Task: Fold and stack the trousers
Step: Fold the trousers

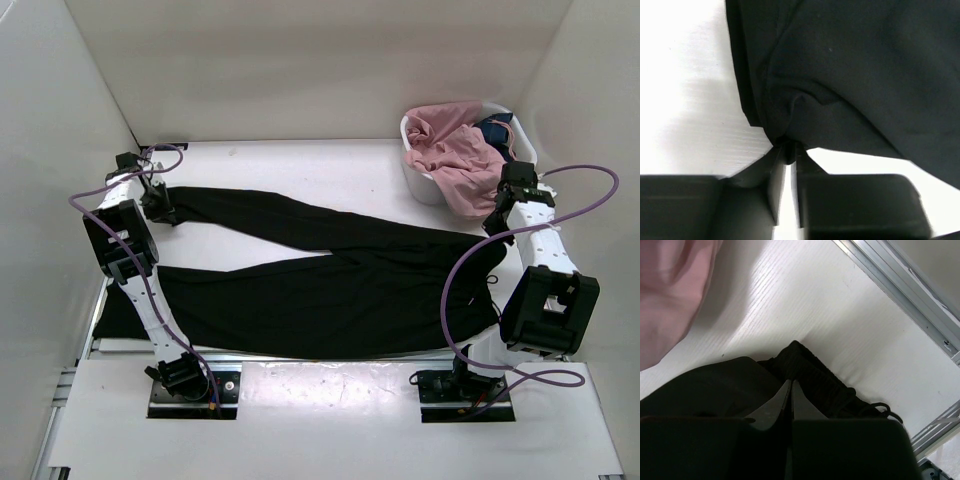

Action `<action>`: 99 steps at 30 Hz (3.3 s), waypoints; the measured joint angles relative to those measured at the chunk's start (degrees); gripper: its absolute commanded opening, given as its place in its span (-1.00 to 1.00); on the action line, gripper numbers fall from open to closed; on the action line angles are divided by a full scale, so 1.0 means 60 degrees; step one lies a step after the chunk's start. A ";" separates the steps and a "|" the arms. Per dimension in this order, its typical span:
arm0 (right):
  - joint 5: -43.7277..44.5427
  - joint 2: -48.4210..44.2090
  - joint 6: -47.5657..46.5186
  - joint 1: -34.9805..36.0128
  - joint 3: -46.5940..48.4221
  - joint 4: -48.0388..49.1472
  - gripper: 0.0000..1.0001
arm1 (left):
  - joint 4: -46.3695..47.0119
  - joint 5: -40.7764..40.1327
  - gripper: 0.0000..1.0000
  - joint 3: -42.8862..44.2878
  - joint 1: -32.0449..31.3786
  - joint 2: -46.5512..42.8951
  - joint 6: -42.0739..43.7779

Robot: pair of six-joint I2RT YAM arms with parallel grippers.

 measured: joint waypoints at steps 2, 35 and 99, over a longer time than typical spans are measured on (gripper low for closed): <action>0.0011 0.0000 -0.0015 0.0000 0.0062 0.0007 -1.00 | -0.0047 -0.0007 -0.27 0.0007 -0.0007 -0.0018 0.0055; -0.0182 -0.0379 -0.0244 -0.0499 0.1100 -0.0608 -1.00 | -0.1275 -0.0029 -0.72 0.0113 0.0670 -0.1406 0.2517; -0.0954 -0.7089 0.2838 -0.1468 -0.3763 -0.4109 -0.99 | -0.2047 -0.0998 -0.72 -0.1086 0.3705 -0.5810 0.6302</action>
